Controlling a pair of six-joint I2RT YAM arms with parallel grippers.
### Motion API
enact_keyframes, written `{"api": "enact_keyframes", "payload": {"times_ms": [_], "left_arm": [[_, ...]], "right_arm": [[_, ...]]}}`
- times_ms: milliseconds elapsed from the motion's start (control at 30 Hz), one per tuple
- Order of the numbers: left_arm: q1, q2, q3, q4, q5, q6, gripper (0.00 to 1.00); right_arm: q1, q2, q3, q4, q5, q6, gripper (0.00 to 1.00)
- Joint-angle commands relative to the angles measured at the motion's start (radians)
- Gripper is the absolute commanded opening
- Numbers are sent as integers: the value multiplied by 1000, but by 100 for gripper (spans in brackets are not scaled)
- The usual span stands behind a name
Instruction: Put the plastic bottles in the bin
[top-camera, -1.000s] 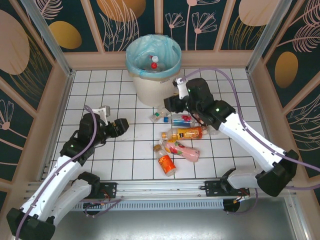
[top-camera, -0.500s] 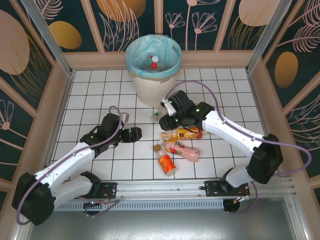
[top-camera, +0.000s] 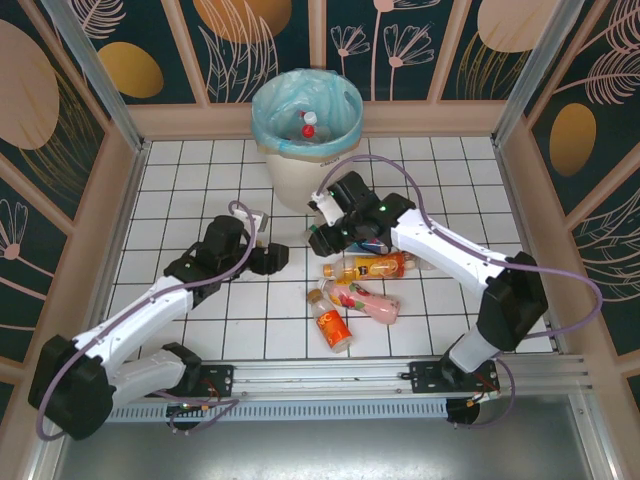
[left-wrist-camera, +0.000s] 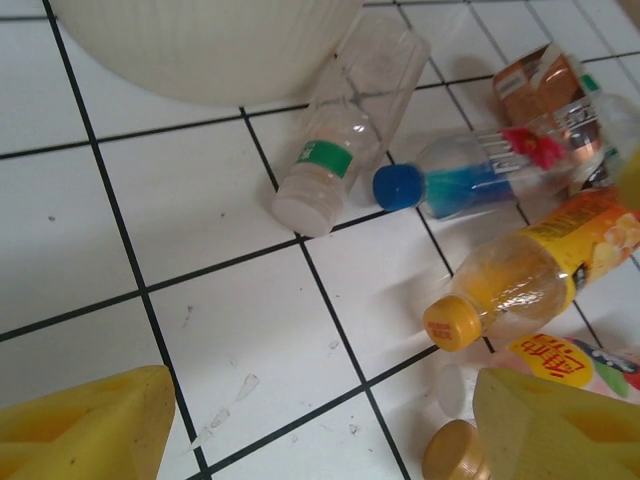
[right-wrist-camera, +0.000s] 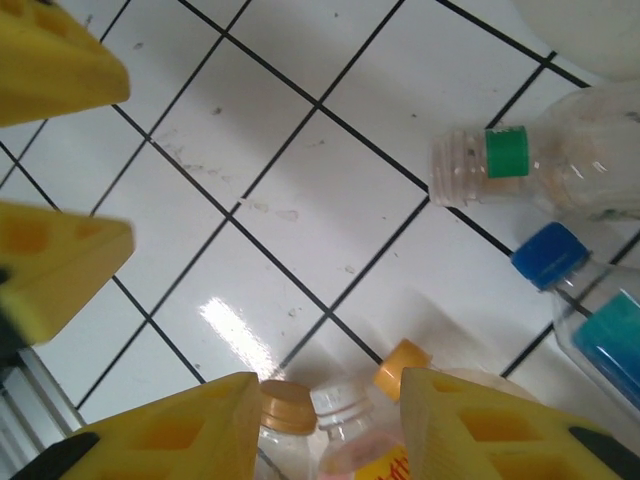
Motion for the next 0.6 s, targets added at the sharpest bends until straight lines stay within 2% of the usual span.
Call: {"api": "enact_keyframes", "payload": {"times_ms": [0,167,233,367,567], "left_arm": [[2,-31,-8,42,-18,22,79],[3,-40,-1,36,-12,20,79],[3,-45,2,36,-4,19,79],[3,-63,-7,45,-4,16,80],[3,-50,-18,59,12,-5,81]], "right_arm": [[-10,78,87,-53,-96,18,39],[-9,210,220,-135,-100,24,34],[14,229,254,-149,-63,10,34],[69,213,274,-143,-16,-21,36],[132,155,199,-115,59,-34,40]]}}
